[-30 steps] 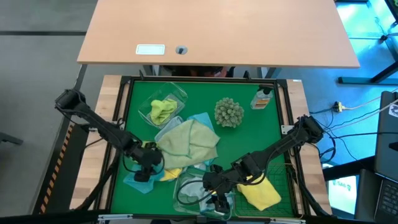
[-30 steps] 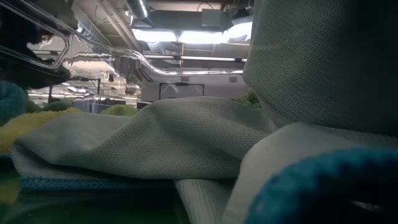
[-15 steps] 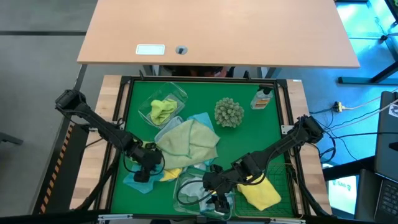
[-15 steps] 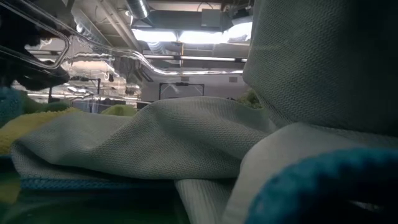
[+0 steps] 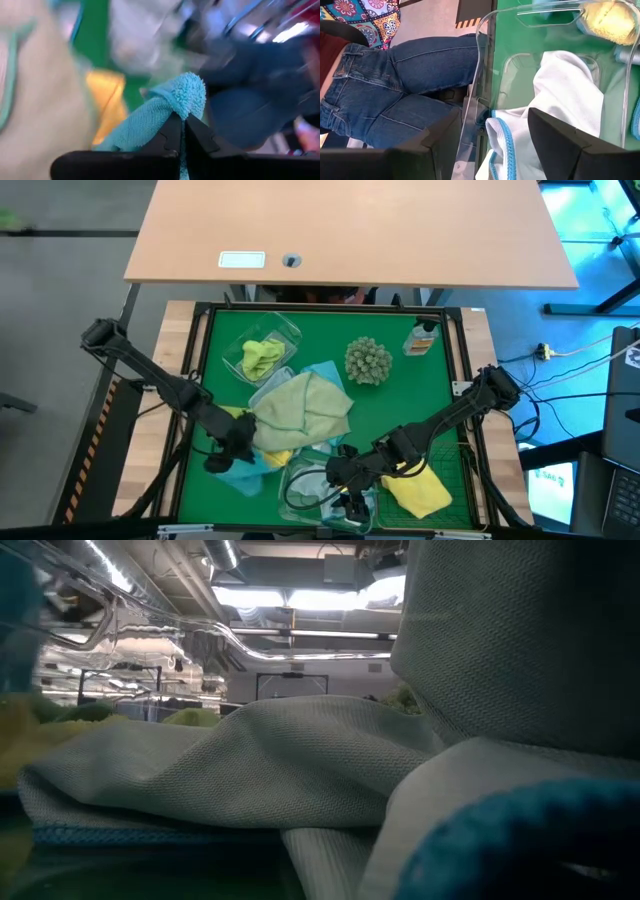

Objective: Sort microfiber towel by color & place in baskets
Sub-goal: Put the blue microfiber cloth into the bottom transparent bin

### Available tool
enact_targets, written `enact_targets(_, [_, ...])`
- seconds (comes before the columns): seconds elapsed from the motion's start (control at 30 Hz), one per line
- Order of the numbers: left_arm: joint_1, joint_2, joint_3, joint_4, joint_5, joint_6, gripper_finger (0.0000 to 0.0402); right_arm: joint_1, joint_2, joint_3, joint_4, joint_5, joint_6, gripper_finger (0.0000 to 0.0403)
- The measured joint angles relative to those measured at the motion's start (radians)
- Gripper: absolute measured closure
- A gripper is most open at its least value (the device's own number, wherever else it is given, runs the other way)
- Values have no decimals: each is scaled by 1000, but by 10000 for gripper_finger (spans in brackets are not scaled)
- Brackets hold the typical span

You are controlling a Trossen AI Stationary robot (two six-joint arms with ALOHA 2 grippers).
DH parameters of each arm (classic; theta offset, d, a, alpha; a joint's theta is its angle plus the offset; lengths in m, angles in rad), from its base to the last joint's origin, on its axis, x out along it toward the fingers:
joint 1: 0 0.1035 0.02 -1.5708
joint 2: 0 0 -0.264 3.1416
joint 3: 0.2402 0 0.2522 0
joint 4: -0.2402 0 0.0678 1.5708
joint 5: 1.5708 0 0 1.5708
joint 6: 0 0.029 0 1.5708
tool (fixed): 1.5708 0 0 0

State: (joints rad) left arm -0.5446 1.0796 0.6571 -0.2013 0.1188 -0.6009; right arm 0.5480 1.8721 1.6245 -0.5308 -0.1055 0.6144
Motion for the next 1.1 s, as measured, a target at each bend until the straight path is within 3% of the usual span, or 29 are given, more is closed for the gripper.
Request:
enact_targets(0.3, [1, -16, 0, 356, -1, 1, 401, -1, 0, 0, 3, 0, 0, 173])
enact_targets(0.53, [6, -15, 0, 603, -62, 9, 401, -2, 0, 0, 4, -1, 1, 173])
enact_targets(1.1, [54, -12, 31, 869, -103, 125, 401, -60, -17, -1, -115, -108, -14, 173])
